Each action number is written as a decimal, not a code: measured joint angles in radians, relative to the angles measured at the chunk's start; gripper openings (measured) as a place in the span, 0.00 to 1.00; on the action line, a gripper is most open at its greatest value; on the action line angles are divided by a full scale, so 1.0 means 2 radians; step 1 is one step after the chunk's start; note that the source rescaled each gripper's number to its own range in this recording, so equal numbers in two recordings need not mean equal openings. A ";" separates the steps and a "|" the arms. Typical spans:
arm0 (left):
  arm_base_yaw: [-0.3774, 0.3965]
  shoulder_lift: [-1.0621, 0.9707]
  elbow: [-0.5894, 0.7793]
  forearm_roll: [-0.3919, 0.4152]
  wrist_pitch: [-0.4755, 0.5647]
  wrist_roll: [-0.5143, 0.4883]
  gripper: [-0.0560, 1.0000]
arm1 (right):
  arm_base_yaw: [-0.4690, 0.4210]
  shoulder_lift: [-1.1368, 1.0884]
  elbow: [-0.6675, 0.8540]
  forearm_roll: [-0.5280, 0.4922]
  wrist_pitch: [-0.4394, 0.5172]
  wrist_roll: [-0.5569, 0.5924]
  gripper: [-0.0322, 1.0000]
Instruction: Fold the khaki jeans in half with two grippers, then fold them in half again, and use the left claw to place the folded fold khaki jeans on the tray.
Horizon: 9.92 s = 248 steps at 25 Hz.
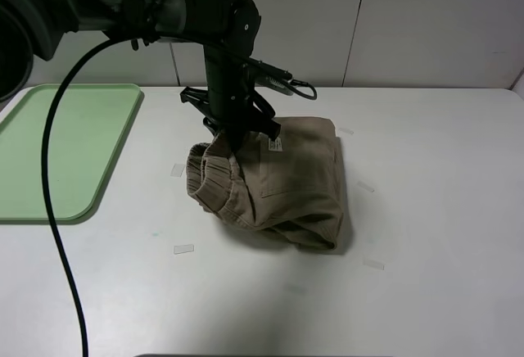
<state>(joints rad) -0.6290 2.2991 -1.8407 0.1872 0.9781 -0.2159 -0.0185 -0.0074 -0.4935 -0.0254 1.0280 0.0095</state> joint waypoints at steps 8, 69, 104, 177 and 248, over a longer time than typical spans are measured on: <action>0.001 0.002 0.000 -0.013 -0.117 0.042 0.23 | 0.000 0.000 0.000 0.000 0.000 0.000 1.00; -0.016 -0.028 0.156 -0.073 -0.204 -0.270 1.00 | 0.000 0.000 0.000 0.000 0.000 0.000 1.00; -0.020 -0.023 0.168 -0.050 -0.190 -0.314 1.00 | 0.000 0.000 0.000 0.000 0.000 0.000 1.00; 0.292 -0.122 0.179 -0.009 -0.069 0.054 0.30 | 0.000 0.000 0.000 0.000 0.000 0.000 1.00; 0.489 -0.303 0.155 -0.083 0.090 0.192 1.00 | 0.000 0.000 0.000 0.000 0.000 0.000 1.00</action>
<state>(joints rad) 0.3489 1.6937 -1.5299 0.0216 1.1583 0.1686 -0.0185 -0.0074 -0.4935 -0.0245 1.0280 0.0095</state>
